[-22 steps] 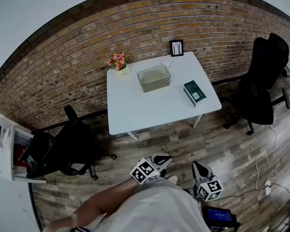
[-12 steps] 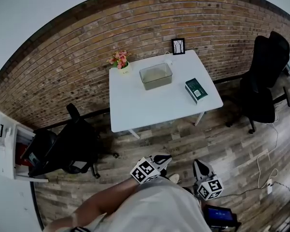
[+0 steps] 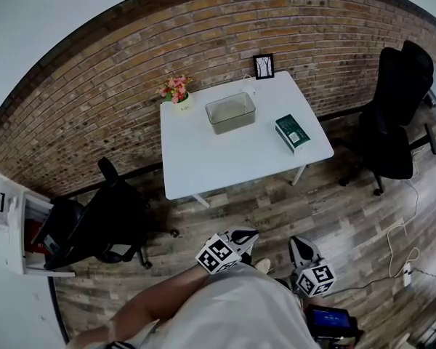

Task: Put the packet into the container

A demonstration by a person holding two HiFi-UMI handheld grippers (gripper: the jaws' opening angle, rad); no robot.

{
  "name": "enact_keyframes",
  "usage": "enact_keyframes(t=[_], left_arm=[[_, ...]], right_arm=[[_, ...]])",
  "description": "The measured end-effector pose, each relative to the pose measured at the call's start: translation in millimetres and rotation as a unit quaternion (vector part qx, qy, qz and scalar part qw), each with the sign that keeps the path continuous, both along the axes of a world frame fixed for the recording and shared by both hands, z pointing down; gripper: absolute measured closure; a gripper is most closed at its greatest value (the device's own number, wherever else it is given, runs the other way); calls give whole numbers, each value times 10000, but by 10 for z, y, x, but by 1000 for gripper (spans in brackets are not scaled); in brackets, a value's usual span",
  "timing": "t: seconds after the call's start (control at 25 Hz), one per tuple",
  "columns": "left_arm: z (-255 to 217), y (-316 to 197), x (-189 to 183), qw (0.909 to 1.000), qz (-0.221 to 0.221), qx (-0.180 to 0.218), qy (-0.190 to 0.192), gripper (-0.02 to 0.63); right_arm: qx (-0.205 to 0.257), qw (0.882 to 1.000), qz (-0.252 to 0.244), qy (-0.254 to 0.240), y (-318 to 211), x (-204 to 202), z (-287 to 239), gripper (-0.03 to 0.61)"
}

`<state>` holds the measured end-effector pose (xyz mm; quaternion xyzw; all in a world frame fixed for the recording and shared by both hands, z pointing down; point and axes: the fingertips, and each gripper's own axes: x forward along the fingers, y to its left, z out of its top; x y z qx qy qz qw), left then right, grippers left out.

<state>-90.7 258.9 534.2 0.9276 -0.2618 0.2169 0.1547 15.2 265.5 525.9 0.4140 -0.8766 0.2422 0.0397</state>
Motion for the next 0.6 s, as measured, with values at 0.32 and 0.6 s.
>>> enact_keyframes(t=[0.32,0.6], left_arm=[[-5,-270,-53,10000,55,-24,29,603],[3,-613,-2,9997,205,-62,132,603]], right_arm=[[-92,10000,-13,-11,-230,-101,17,571],[-140,9997,122,128,-507,-111,8,569]])
